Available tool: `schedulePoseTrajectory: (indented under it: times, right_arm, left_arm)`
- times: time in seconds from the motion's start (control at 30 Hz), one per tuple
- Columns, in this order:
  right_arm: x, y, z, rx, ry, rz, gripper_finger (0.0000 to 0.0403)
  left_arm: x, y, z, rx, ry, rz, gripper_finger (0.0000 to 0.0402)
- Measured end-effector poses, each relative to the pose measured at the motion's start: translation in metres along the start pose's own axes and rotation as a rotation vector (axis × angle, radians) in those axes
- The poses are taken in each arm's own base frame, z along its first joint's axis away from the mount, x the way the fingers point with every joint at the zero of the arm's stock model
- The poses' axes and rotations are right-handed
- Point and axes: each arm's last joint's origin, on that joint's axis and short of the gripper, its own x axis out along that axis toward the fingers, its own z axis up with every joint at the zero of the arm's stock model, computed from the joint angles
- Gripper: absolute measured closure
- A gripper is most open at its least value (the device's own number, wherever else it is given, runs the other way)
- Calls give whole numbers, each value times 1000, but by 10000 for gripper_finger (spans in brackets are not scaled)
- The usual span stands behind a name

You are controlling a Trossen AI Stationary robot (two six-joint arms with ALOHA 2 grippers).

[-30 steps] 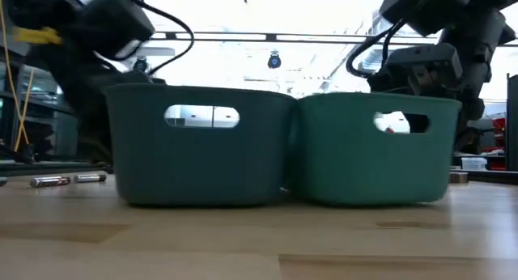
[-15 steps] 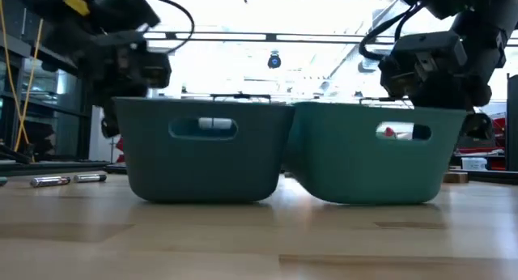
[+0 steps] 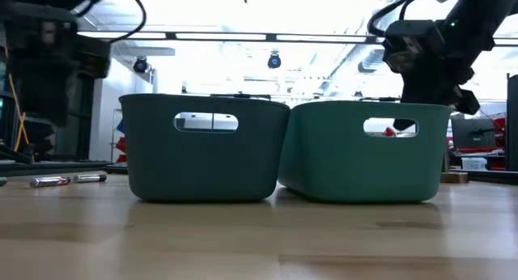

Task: Sort batteries
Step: Put the silver battery into the blue bin

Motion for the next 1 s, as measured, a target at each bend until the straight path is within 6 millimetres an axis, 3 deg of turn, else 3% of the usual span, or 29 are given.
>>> schedulePoseTrajectory:
  times: [0.2, 0.53, 0.7, 0.87, 1.0]
  right_arm:
    - [1, -2, 4, -9, -40, -24, 402]
    - [2, -5, 8, -65, -44, -43, 402]
    - [2, -5, 8, -90, -44, -44, 402]
    - [2, -5, 8, -102, -52, -48, 402]
    - [2, -5, 8, -102, -70, -59, 402]
  left_arm:
    - [9, 0, 10, -36, -89, 69, 375]
    - [43, 18, 21, -117, 51, 283, 238]
    - [59, 22, 31, -176, 14, 333, 200]
    - [72, 29, 35, -220, 60, 412, 211]
    - [73, 30, 35, -205, 74, 445, 296]
